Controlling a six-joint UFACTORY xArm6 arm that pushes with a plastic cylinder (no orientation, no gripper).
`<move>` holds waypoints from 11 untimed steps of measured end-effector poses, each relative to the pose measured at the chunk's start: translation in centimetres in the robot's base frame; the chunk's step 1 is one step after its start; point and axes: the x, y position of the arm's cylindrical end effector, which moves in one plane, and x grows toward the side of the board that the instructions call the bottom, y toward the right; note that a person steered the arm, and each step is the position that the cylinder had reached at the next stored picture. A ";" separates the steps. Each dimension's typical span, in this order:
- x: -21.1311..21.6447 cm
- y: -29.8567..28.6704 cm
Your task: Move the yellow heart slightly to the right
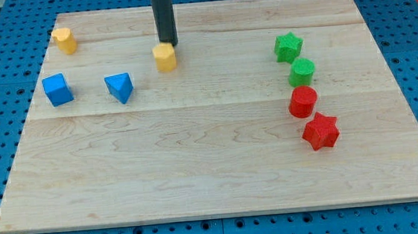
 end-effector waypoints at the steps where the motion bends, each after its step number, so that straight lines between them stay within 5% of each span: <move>1: 3.0 -0.2; 5: -1.1 -23.8; 11: -7.8 -19.3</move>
